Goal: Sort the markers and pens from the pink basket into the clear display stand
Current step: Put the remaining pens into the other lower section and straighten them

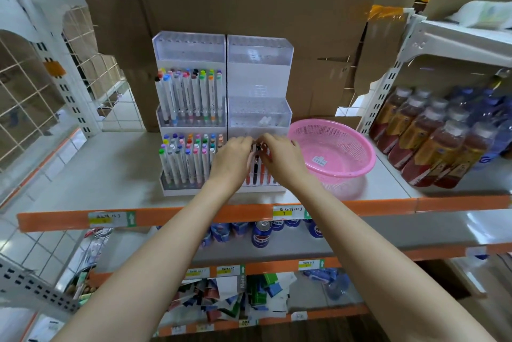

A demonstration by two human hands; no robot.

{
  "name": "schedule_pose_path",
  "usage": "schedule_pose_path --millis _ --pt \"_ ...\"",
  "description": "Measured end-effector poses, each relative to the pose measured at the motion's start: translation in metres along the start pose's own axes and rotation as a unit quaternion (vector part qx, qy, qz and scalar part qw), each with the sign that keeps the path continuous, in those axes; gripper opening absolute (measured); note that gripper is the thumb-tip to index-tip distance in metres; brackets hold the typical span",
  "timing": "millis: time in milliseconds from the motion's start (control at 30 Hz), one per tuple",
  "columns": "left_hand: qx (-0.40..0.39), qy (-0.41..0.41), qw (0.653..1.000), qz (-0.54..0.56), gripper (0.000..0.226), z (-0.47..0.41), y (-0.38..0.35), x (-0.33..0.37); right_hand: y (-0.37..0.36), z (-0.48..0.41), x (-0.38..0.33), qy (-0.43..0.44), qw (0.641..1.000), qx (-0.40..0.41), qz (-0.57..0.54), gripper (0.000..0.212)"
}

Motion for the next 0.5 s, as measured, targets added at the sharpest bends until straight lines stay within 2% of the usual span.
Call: schedule_pose_path --millis 133,300,500 --pt "0.01 0.005 0.999 0.037 0.023 -0.003 0.005 -0.005 -0.007 -0.007 0.002 -0.004 0.999 -0.004 -0.04 0.016" --pt "0.012 0.052 0.993 0.109 0.02 -0.002 0.006 -0.012 -0.008 -0.007 0.003 0.001 0.998 -0.003 -0.07 0.013" --pt "-0.003 0.063 0.992 0.11 0.024 -0.003 0.006 -0.013 -0.005 -0.005 0.002 0.015 0.996 -0.003 -0.091 0.014"
Point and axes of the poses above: each hand's wrist, its own z-axis away from the middle knuckle, its own y-axis out of the back of the hand, x = y × z, the point moved 9 cm from there along -z, towards the middle knuckle, and after that the axes turned 13 degrees about z, right-handed, at the moved point
